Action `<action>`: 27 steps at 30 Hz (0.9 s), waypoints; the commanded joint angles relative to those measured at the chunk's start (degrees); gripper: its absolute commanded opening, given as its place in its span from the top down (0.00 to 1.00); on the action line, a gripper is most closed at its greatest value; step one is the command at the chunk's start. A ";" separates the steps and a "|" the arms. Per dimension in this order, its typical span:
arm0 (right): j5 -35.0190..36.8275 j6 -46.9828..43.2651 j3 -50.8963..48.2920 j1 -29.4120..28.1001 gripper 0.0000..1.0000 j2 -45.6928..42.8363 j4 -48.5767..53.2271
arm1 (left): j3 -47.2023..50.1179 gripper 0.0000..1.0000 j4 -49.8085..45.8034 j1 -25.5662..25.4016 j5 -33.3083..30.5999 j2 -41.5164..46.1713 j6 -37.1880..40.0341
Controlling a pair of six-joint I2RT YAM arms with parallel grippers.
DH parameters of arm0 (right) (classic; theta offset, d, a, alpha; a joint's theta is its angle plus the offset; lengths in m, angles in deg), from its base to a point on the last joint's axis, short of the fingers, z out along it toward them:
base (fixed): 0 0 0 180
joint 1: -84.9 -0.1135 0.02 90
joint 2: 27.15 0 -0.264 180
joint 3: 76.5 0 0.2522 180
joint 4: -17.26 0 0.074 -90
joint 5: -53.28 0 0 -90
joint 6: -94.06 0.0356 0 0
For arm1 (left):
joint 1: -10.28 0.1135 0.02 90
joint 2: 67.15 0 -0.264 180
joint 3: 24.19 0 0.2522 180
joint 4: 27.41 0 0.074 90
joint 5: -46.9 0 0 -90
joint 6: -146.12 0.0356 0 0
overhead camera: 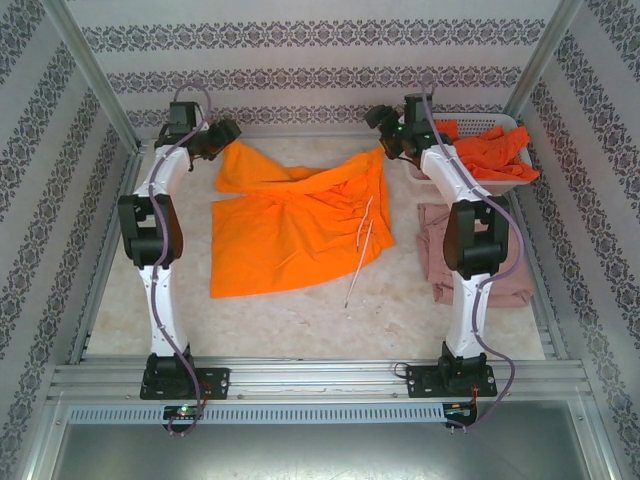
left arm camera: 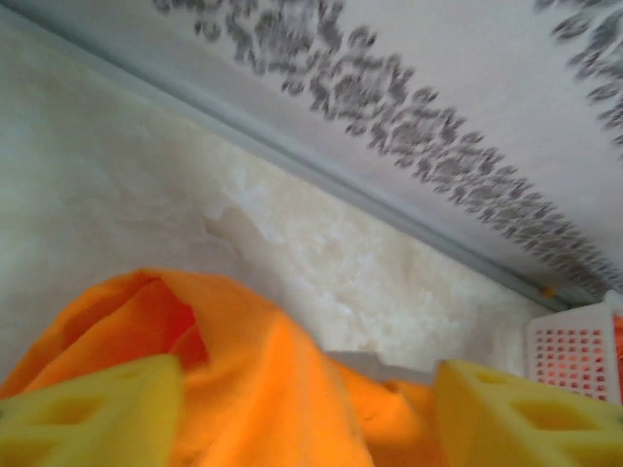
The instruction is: Fold and stack the shorts
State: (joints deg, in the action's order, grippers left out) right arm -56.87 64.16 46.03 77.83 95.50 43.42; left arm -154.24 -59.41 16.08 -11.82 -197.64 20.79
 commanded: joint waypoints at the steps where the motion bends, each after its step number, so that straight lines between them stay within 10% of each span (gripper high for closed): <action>1: -2.68 0.14 0.83 -0.51 0.16 -4.88 -2.81 | 7.08 0.17 7.23 0.96 2.14 14.34 0.99; 14: -1.35 -14.53 -32.37 -8.50 0.05 -28.38 -5.79 | 65.29 0.07 17.14 -4.10 -2.41 52.73 -5.61; 27: -3.44 -17.09 -42.72 -14.90 0.02 -27.49 -3.39 | 81.69 0.07 17.53 -13.95 -4.52 60.31 -10.25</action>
State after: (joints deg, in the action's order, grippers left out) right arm -60.10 48.57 5.60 63.27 68.79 39.64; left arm -73.78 -41.97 3.65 -14.70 -138.43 11.89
